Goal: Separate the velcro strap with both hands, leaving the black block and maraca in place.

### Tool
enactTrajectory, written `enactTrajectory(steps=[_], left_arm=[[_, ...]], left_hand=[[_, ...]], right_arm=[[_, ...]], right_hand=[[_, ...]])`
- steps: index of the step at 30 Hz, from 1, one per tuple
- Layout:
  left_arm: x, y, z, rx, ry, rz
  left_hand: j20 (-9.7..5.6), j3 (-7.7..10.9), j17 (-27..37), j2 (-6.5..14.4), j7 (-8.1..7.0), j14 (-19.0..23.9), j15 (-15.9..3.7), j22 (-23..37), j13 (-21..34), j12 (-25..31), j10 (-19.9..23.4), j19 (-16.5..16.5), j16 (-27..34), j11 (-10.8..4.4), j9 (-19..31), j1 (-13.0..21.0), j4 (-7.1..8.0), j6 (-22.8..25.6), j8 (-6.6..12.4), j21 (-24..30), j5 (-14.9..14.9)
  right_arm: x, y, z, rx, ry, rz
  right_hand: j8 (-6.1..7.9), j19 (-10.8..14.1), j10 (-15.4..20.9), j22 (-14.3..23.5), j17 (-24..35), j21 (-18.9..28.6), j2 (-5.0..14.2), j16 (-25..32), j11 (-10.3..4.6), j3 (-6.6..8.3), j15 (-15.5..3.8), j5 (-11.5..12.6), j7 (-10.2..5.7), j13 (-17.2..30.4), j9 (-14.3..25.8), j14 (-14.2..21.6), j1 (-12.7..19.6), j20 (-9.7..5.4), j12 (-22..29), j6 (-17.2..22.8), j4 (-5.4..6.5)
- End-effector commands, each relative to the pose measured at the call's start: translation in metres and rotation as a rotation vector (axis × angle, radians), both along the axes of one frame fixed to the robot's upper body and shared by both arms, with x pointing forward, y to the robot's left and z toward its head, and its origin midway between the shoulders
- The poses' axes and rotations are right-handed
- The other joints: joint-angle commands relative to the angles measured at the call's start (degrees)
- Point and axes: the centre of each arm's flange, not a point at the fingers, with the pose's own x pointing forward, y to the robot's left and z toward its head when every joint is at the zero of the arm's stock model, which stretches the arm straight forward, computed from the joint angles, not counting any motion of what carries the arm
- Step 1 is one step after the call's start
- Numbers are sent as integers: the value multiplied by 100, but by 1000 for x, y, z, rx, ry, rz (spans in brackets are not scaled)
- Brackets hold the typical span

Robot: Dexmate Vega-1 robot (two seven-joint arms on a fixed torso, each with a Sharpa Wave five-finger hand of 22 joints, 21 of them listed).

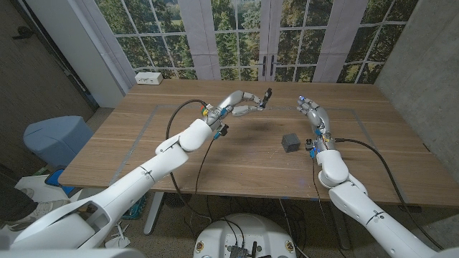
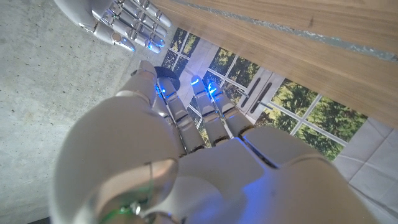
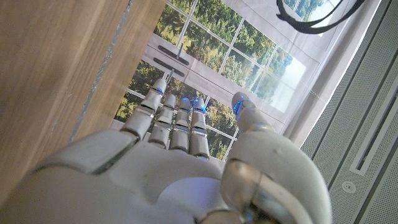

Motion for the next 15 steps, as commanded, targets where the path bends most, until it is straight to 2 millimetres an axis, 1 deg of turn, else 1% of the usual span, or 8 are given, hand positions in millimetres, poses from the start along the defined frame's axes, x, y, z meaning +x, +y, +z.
enactTrajectory(steps=[1, 3, 5, 6, 11, 12, 15], left_arm=[[8, -9, 10, 34, 124, -131], [8, -11, 12, 41, 136, -144], [8, -13, 13, 51, 140, -149], [8, -14, 13, 55, 141, -149], [10, -17, 13, 51, 167, -169], [11, -17, 13, 49, 174, -174], [12, -19, 13, 45, 194, -190]], left_hand=[[11, 31, 71, -27, -354, 51, -1046, 35, 48, 38, 17, 33, 47, 2, 30, 95, -35, 259, 4, 45, 43], [16, 37, 89, -22, -356, 55, -1045, 38, 56, 35, 7, 34, 57, 0, 38, 107, -35, 238, 5, 52, 44], [15, 43, 141, -27, -350, 52, -1043, 49, 78, 16, -41, 46, 80, -3, 34, 130, -32, 135, -21, 77, 43], [16, 43, 144, -26, -349, 50, -1044, 50, 80, 16, -42, 47, 81, -3, 35, 131, -30, 135, -19, 79, 42], [8, 50, 162, -14, -349, 39, -1050, 54, 94, 24, -32, 58, 83, -6, 47, 141, -27, 149, 0, 92, 43], [24, 57, 177, -2, -348, 52, -1049, 58, 103, 26, -31, 59, 94, -8, 54, 148, -22, 128, 2, 98, 44], [17, 71, 206, 10, -345, 66, -1048, 65, 122, 28, -34, 99, 107, -12, 66, 162, -18, 66, 0, 128, 46]], right_arm=[[-11, 4, 4, -57, -19, -1], [-12, 4, 4, -62, -21, -1], [-14, 4, 4, -69, -23, -2], [-16, 4, 5, -70, -26, -2], [-21, 4, 6, -80, -42, -6], [-22, 4, 6, -83, -45, -10], [-24, 4, 7, -92, -51, -12]], right_hand=[[47, -54, 112, 35, 36, -16, -33, 54, -38, -45, -93, -53, -46, 39, 14, 36, 203, 6, 68, 105, 3], [43, -78, 65, 36, 42, -21, -58, 40, -70, -49, -88, -67, -59, 49, 14, -13, 266, 12, 51, 108, -3], [42, -96, 37, 37, 51, -22, -84, 30, -110, -56, -101, -87, -107, 60, 15, -60, 339, 14, 42, 125, -2], [42, -102, 22, 37, 53, -23, -89, 30, -105, -56, -99, -91, -116, 62, 15, -64, 356, 15, 37, 129, -2], [74, -121, -14, 39, 68, -18, -126, 32, -187, -62, -111, -130, -218, 82, 15, -94, 506, 19, 29, 251, 0], [88, -121, 3, 39, 74, -13, -141, 34, -194, -65, -134, -146, -295, 89, 15, -103, 562, 15, 38, 308, 3], [101, -116, 0, 40, 82, -5, -158, 44, -225, -68, -154, -169, -394, 100, 15, -100, 648, 13, 41, 376, 4]])
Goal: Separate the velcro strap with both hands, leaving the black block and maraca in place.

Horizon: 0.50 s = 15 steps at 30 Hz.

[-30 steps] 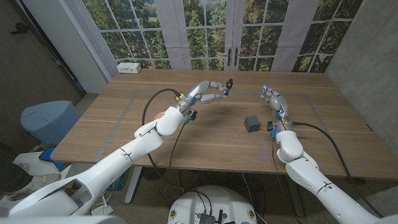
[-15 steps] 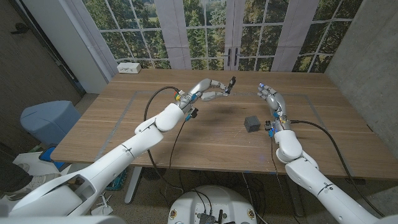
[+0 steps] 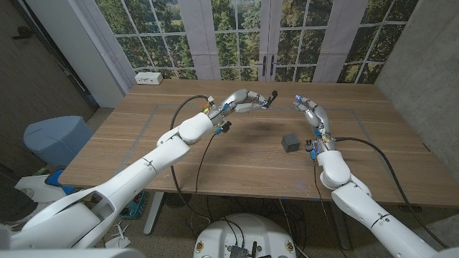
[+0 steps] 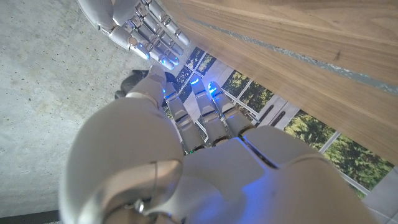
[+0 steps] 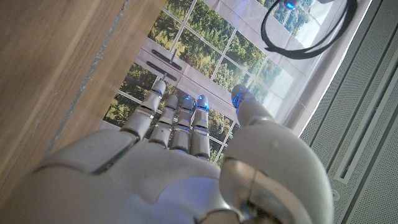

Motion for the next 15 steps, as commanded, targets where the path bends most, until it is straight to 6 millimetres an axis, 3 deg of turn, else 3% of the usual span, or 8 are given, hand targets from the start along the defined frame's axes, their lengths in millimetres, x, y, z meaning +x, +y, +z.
enactTrajectory(steps=[1, 15], left_arm=[[5, -9, 3, 9, 81, -70], [8, -18, 5, 31, 149, -131]], left_hand=[[-7, 53, 52, -2, -6, 73, -1049, 23, 47, 31, -29, 100, 42, -14, 32, 40, -3, -77, -2, 74, 34], [-59, 166, 202, 19, 48, 313, -1086, 72, 166, 122, 253, 226, 146, -42, 96, 186, -29, -243, 88, 234, 43]], right_arm=[[-11, 1, 4, -36, -32, -7], [-18, 9, 9, -76, -78, 5]], right_hand=[[64, -3, 30, 11, 31, -2, -33, 28, -68, -22, -40, -46, -151, 27, 15, -21, 207, -15, 11, 130, 3], [83, 34, 108, 12, 52, 23, -113, 66, -89, -57, -97, -122, -246, 51, 14, 21, 385, -20, 47, 278, 15]])
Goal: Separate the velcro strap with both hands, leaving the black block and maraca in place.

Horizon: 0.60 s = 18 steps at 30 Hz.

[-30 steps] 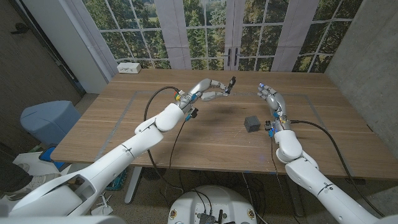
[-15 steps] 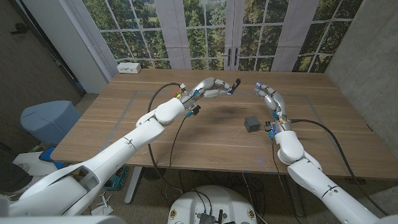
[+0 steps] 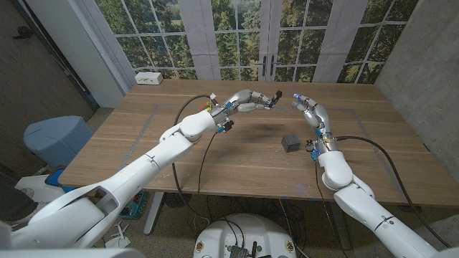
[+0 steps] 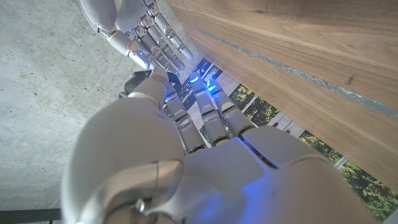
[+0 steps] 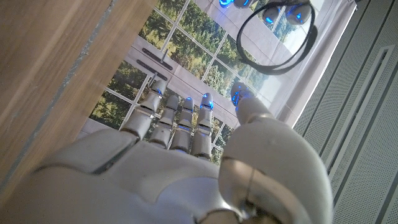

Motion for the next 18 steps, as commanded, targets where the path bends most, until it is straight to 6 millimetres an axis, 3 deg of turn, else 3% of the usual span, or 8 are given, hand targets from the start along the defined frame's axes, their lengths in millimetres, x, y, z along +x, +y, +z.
enactTrajectory(steps=[1, 11, 18], left_arm=[[4, -10, 3, 19, 83, -77], [7, -22, 8, 63, 132, -170], [7, -28, 11, 83, 123, -187]], left_hand=[[-34, 59, 52, 5, 4, 104, -1054, 39, 53, 59, 119, 67, 56, 0, 42, 98, -4, -73, 59, 71, 21], [-33, 131, 91, -19, 20, 128, -1059, 75, 94, 21, 67, 80, 18, 0, 90, 215, -27, -254, 72, 148, 25], [-51, 148, 112, -26, 23, 119, -1058, 93, 108, -7, 16, 79, -2, -1, 100, 246, -20, -288, 84, 182, 22]], right_arm=[[-6, 6, 5, -39, -34, 4], [-6, 10, 7, -65, -33, -22], [-6, 11, 7, -67, -33, -29]], right_hand=[[44, 38, 60, 13, 30, 26, -12, 47, -49, -38, -46, -43, -64, 28, 14, 28, 133, -19, 49, 90, -10], [93, 55, 121, 14, 50, 39, -90, 68, -178, -47, -123, -82, -248, 60, 12, 17, 405, -39, 70, 311, -21], [124, 57, 139, 14, 64, 43, -123, 85, -142, -63, -107, -94, -169, 77, 13, 20, 515, -43, 73, 437, -5]])
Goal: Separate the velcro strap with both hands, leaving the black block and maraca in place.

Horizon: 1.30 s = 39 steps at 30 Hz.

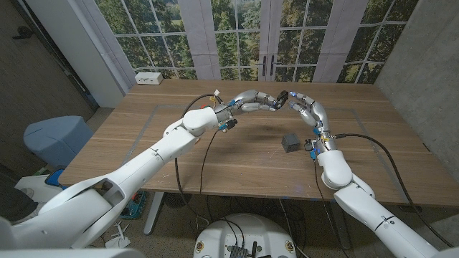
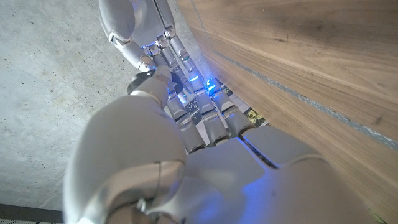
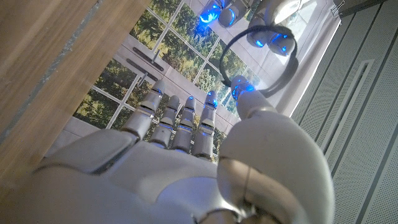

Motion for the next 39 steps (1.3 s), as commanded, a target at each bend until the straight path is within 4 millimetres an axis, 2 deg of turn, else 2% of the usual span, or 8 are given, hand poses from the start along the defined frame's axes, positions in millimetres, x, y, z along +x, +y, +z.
enactTrajectory(steps=[1, 13, 14, 20, 25, 26, 35, 39], left_arm=[[4, -15, 9, 42, 10, -61], [4, -18, 6, 71, -25, -36], [4, -19, 6, 76, -25, -38], [3, -19, 5, 75, -34, -35], [3, -19, 5, 68, -34, -36], [3, -19, 5, 65, -35, -36], [-2, -19, 9, -16, -72, -40], [-4, -20, 9, -60, -76, -54]], left_hand=[[-55, 30, 34, -7, 4, 36, -1058, 20, 17, -23, -47, 39, -5, -2, 19, 60, 5, -42, 41, 49, 21], [-89, 30, 66, -18, 6, 44, -1058, 36, 37, -28, -43, 42, -5, -6, 11, 81, 12, 3, 74, 84, 14], [-90, 30, 67, -19, 5, 44, -1058, 36, 37, -28, -43, 42, -5, -6, 11, 82, 12, 3, 74, 85, 14], [-111, 21, 104, -48, 17, 26, -1059, 55, 73, -10, 16, 31, -21, -7, -14, 108, 17, 90, 119, 127, 6], [-111, 16, 117, -61, 13, 25, -1057, 61, 84, -6, 31, 27, -24, -6, -24, 115, 17, 89, 122, 141, 4], [-111, 15, 118, -62, 12, 25, -1057, 61, 85, -6, 32, 26, -24, -6, -24, 115, 16, 90, 123, 142, 4], [-96, 14, 138, -74, 8, 20, -1058, 72, 99, -11, 34, 20, -35, -2, -42, 135, 14, 88, 125, 168, 3], [-114, 16, 154, -75, 4, 22, -1058, 81, 104, -28, 9, 40, -41, 0, -55, 145, 18, 68, 120, 197, 1]], right_arm=[[1, 3, 0, -23, 0, -27], [2, 4, 1, -11, -11, -9], [3, 4, 2, -6, -14, -11], [3, 4, 2, 24, -38, -15], [3, 5, 2, 36, -47, -29], [3, 5, 2, 38, -49, -32], [4, 3, 0, 48, -35, -47], [5, 3, 0, 47, -21, -59]], right_hand=[[37, 35, 39, 15, 24, 44, -5, 63, -18, -24, -45, -22, 37, 24, 13, 22, 54, -21, 39, 83, 4], [205, 47, 189, 19, 93, 59, -44, 139, 36, -159, -46, -43, 250, 87, 34, 61, 103, -5, 91, 637, 104], [255, 62, 228, 20, 107, 66, -33, 161, 14, -179, -52, -41, 187, 101, 40, 83, 111, -7, 105, 781, 115], [510, 256, 602, 30, 225, 150, 113, 368, -145, -284, -214, -52, 169, 184, 48, 339, 207, -102, 233, 1597, 142], [699, 332, 908, 37, 325, 186, 251, 520, -271, -352, -360, -50, 109, 249, 46, 459, 385, -178, 331, 2247, 109], [790, 363, 1049, 40, 369, 202, 286, 599, -339, -385, -428, -45, 123, 275, 49, 533, 477, -214, 377, 2533, 96], [777, 465, 1210, 48, 438, 253, 303, 723, -454, -431, -537, -38, 191, 313, 45, 641, 647, -271, 424, 2586, 68], [632, 452, 1101, 54, 482, 257, 240, 750, -356, -535, -477, -48, 317, 343, 47, 574, 666, -243, 366, 2309, 96]])
